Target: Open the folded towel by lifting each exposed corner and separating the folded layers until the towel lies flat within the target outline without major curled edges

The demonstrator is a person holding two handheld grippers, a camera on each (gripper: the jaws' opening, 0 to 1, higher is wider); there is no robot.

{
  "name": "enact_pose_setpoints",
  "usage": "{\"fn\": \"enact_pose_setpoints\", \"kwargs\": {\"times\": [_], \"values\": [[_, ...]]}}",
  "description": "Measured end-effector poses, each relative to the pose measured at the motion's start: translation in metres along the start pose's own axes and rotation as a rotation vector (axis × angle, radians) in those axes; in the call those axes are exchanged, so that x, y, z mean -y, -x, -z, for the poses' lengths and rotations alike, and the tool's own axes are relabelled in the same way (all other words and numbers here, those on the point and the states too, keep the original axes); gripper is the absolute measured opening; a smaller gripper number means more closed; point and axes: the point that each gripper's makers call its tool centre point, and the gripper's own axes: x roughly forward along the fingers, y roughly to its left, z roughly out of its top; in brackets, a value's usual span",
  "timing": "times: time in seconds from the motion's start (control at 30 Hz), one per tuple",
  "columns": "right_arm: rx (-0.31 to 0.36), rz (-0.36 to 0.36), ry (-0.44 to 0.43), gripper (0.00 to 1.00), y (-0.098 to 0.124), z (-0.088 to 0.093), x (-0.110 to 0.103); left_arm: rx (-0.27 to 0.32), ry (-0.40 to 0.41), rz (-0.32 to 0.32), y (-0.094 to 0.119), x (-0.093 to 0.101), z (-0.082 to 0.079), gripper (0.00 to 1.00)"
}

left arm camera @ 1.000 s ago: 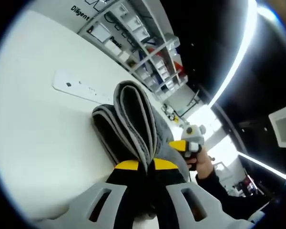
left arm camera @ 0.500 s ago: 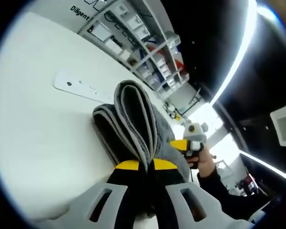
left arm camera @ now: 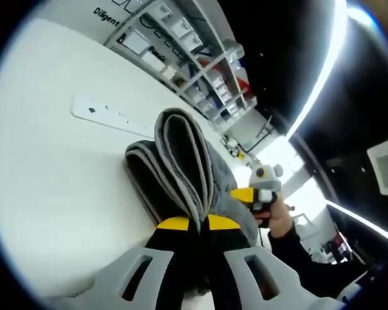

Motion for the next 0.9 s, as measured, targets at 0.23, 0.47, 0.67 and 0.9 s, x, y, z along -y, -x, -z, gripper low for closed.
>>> {"fn": "enact_pose_setpoints", "kwargs": {"times": [0.23, 0.47, 0.67, 0.9], "values": [[-0.004, 0.0, 0.031, 0.04, 0.001, 0.005, -0.004, 0.002, 0.011, 0.004, 0.004, -0.005, -0.002, 0.03], [-0.008, -0.002, 0.036, 0.04, 0.003, 0.01, -0.006, 0.002, 0.007, 0.002, 0.007, -0.002, 0.001, 0.03], [0.0, 0.003, 0.042, 0.04, 0.004, 0.007, -0.004, 0.003, 0.008, 0.003, 0.008, 0.005, 0.012, 0.03], [0.002, 0.007, 0.05, 0.04, 0.006, 0.017, -0.011, -0.003, 0.003, 0.01, 0.011, 0.01, 0.019, 0.03]]}}
